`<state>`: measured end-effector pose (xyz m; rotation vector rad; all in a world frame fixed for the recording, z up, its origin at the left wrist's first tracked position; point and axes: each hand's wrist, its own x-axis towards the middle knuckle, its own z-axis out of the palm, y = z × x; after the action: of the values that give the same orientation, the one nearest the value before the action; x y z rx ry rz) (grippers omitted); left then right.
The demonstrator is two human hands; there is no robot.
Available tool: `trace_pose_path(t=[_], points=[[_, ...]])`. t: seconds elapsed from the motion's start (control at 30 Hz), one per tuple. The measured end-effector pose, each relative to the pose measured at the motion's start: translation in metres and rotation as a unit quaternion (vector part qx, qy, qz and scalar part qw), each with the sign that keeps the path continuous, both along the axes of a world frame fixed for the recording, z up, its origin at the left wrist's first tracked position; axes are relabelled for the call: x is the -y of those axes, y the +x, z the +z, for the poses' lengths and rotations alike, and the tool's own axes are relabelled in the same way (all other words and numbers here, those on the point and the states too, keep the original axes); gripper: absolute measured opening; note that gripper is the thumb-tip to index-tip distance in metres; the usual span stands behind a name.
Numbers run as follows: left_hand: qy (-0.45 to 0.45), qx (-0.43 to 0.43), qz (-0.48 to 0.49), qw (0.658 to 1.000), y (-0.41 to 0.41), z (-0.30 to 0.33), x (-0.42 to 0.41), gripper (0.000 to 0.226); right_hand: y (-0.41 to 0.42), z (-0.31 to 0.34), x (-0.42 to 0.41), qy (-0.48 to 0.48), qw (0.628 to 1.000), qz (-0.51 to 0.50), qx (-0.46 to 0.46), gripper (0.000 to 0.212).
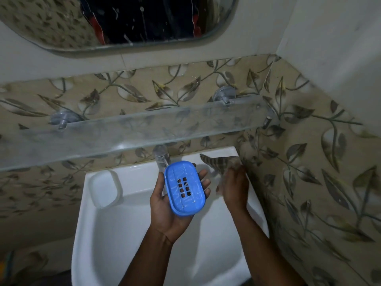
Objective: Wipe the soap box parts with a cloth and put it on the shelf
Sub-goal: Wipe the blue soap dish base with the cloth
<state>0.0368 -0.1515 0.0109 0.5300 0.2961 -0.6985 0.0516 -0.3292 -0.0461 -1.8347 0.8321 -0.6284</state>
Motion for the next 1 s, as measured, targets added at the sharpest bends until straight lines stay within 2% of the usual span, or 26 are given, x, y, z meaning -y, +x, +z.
trace_pose_path(t=[0.03, 0.07, 0.1, 0.13, 0.27, 0.3, 0.37, 0.43, 0.5, 0.57, 0.6, 0.63, 0.7, 0.77, 0.87, 1.0], points=[[0.002, 0.003, 0.000, 1.000, -0.002, 0.003, -0.003, 0.076, -0.004, 0.008, -0.002, 0.148, 0.988, -0.043, 0.023, 0.040], [0.004, 0.004, 0.000, 1.000, -0.004, 0.005, -0.007, 0.076, -0.007, 0.014, -0.003, 0.319, 0.945, -0.053, 0.047, 0.045], [0.005, 0.006, 0.002, 1.000, -0.007, 0.007, -0.012, 0.076, -0.013, 0.018, -0.002, 0.443, 0.893, -0.037, 0.069, 0.053], [0.009, 0.010, 0.004, 1.000, -0.010, 0.011, -0.017, 0.077, -0.021, 0.019, -0.002, 0.507, 0.859, 0.005, 0.076, 0.062], [0.012, 0.018, 0.018, 1.000, -0.022, 0.025, -0.040, 0.077, -0.058, 0.040, -0.015, 0.555, 0.821, 0.093, 0.093, 0.098], [0.009, 0.022, 0.020, 1.000, -0.025, 0.030, -0.047, 0.077, -0.067, 0.053, -0.022, 0.551, 0.822, 0.105, 0.100, 0.096], [0.006, 0.028, 0.024, 0.999, -0.032, 0.040, -0.059, 0.077, -0.086, 0.080, -0.039, 0.540, 0.824, 0.115, 0.124, 0.073], [0.007, 0.043, 0.029, 0.999, -0.040, 0.053, -0.071, 0.075, -0.101, 0.111, -0.062, 0.495, 0.847, 0.113, 0.159, 0.040], [0.013, 0.056, 0.036, 0.998, -0.049, 0.069, -0.081, 0.072, -0.116, 0.145, -0.093, 0.359, 0.906, 0.117, 0.192, 0.018], [0.021, 0.070, 0.045, 0.996, -0.057, 0.086, -0.090, 0.069, -0.126, 0.172, -0.125, 0.169, 0.954, 0.172, 0.175, 0.021], [0.023, 0.073, 0.046, 0.996, -0.061, 0.094, -0.094, 0.067, -0.130, 0.182, -0.142, 0.101, 0.956, 0.224, 0.160, 0.022], [0.021, 0.078, 0.046, 0.996, -0.065, 0.103, -0.100, 0.065, -0.133, 0.187, -0.157, 0.044, 0.949, 0.284, 0.133, 0.028], [0.008, 0.087, 0.052, 0.995, -0.072, 0.118, -0.111, 0.061, -0.136, 0.194, -0.183, -0.130, 0.910, 0.381, 0.095, 0.050], [-0.003, 0.096, 0.062, 0.993, -0.077, 0.127, -0.124, 0.057, -0.137, 0.199, -0.201, -0.233, 0.875, 0.418, 0.070, 0.059], [0.003, 0.103, 0.080, 0.991, -0.084, 0.137, -0.140, 0.057, -0.147, 0.212, -0.222, -0.253, 0.862, 0.439, 0.036, 0.057], [0.015, 0.140, 0.092, 0.986, -0.093, 0.153, -0.162, 0.058, -0.157, 0.214, -0.236, -0.271, 0.835, 0.469, 0.100, 0.064]])
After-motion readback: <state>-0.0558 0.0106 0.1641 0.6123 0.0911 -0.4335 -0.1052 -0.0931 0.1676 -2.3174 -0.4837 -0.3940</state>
